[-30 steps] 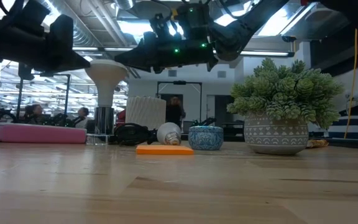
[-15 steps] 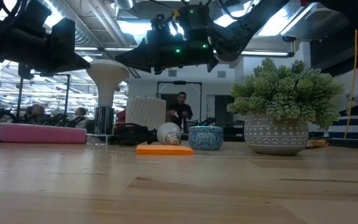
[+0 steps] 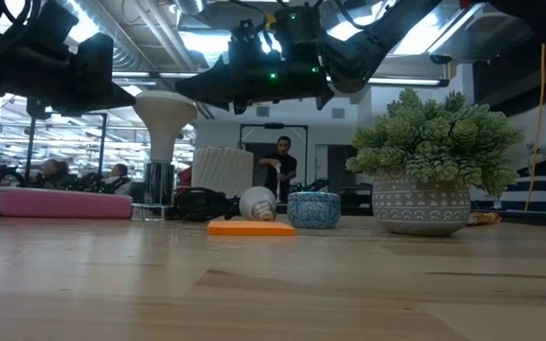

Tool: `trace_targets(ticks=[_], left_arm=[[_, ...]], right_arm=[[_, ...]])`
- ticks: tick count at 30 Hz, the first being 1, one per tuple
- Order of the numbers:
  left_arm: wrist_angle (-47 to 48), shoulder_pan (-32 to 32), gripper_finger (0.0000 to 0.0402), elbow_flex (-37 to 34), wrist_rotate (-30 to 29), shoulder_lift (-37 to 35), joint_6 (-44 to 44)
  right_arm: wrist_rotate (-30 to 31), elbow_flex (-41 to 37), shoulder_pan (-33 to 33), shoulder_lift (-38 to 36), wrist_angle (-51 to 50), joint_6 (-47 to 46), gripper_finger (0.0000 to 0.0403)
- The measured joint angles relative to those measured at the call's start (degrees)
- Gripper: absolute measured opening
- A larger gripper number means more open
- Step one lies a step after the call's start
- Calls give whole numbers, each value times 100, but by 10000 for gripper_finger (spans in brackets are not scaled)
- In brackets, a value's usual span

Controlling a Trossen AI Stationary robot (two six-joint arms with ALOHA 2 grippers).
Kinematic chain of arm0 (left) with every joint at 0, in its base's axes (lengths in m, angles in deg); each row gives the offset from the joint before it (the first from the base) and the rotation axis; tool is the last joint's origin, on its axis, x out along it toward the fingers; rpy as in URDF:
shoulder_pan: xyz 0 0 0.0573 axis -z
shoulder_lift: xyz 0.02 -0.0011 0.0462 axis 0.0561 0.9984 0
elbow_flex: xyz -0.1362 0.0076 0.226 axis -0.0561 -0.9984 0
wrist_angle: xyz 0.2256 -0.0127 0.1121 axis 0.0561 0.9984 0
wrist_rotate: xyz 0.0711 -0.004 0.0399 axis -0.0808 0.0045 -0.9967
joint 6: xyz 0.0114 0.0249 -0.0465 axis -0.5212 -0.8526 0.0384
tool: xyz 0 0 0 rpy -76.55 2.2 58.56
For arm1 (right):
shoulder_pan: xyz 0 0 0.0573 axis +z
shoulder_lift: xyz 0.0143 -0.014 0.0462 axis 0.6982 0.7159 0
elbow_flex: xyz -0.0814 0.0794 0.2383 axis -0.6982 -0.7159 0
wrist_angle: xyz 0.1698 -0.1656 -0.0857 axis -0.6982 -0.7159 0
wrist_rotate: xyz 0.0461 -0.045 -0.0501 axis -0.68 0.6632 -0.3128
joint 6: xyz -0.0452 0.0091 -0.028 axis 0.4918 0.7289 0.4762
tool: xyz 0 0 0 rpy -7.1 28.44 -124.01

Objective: Screw lightbulb
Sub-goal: Insert the lightbulb into the silver lamp

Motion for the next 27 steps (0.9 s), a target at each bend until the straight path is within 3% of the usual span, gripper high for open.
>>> trace_targets(ticks=[11, 22, 27], left_arm=[[-82, 9, 0, -100, 2, 0, -121], [-404, 469, 0, 64, 76, -245, -658], [-163, 508, 0, 185, 181, -286, -309]], right_arm=[[57, -2, 59, 9, 179, -9, 143], [285, 4, 48, 13, 179, -2, 143], [336, 4, 50, 13, 181, 0, 143]])
